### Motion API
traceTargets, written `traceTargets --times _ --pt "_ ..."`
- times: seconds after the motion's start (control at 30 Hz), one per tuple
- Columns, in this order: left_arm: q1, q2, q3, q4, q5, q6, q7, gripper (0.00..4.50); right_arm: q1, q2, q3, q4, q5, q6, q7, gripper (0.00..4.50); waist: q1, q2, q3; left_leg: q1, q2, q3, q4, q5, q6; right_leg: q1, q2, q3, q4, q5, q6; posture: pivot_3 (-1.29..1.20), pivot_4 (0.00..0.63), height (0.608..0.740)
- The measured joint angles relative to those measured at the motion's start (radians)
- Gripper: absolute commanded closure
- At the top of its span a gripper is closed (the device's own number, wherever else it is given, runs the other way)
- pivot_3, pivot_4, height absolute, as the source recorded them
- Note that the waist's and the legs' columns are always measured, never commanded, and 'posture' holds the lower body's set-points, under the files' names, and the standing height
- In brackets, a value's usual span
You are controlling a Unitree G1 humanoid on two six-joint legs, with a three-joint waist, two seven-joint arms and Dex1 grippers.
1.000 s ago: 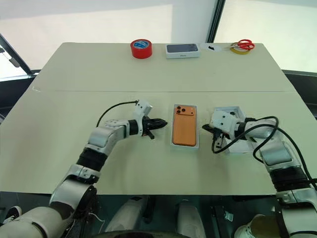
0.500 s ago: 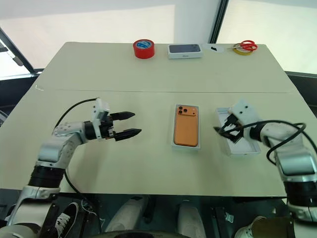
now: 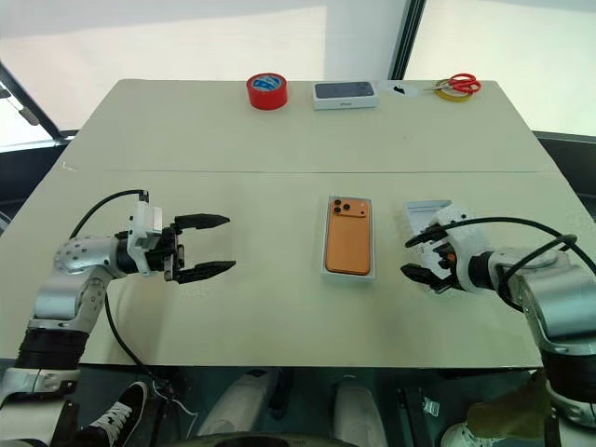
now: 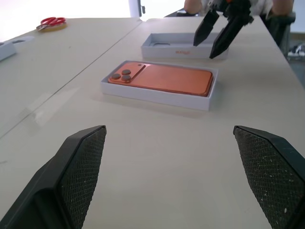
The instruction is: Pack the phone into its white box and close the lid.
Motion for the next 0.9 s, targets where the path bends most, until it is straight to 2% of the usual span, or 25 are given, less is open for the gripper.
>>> traceTargets --times 0.2,0.4,0.5,0.7,0.9 --pt "0.018 -0.001 -0.004 -0.034 0.001 -0.025 0.008 0.00 -0.208 0.002 0.086 0.065 0.052 0.143 -0.037 0.03 -0.006 0.001 0.000 -0.006 0.000 0.001 0.001 0.000 0.000 -0.006 0.000 0.000 0.000 0.001 0.000 0.00 0.150 0.736" --pt "0.072 0.000 -0.006 -0.104 0.000 0.000 0.048 0.00 -0.244 0.037 0.163 0.161 0.057 0.144 -0.100 0.03 -0.001 0.001 0.000 -0.009 0.000 0.001 0.001 0.000 0.001 -0.009 0.000 0.001 0.001 0.003 0.004 0.00 0.150 0.736" --pt "0.089 0.000 -0.005 -0.134 -0.008 0.020 0.068 0.00 -0.250 0.049 0.159 0.188 0.070 0.144 -0.130 1.41 -0.001 0.000 0.000 -0.008 0.000 0.001 0.002 0.000 0.000 -0.009 0.000 0.000 0.003 0.003 0.004 0.00 0.150 0.736" --pt "0.101 0.000 -0.005 -0.155 -0.018 0.038 0.091 0.00 -0.259 0.088 0.159 0.208 0.055 0.143 -0.202 4.48 -0.008 -0.001 -0.002 -0.007 0.001 0.001 0.003 0.001 0.000 -0.009 0.001 0.000 0.006 0.001 0.001 0.00 0.150 0.736" --pt "0.100 -0.006 -0.005 -0.155 -0.020 0.067 0.130 0.00 -0.276 0.144 0.139 0.237 0.032 0.134 -0.246 4.48 -0.028 -0.004 -0.004 -0.006 0.001 0.001 0.003 0.001 0.000 -0.009 0.002 0.001 0.007 0.003 0.003 0.00 0.150 0.736"
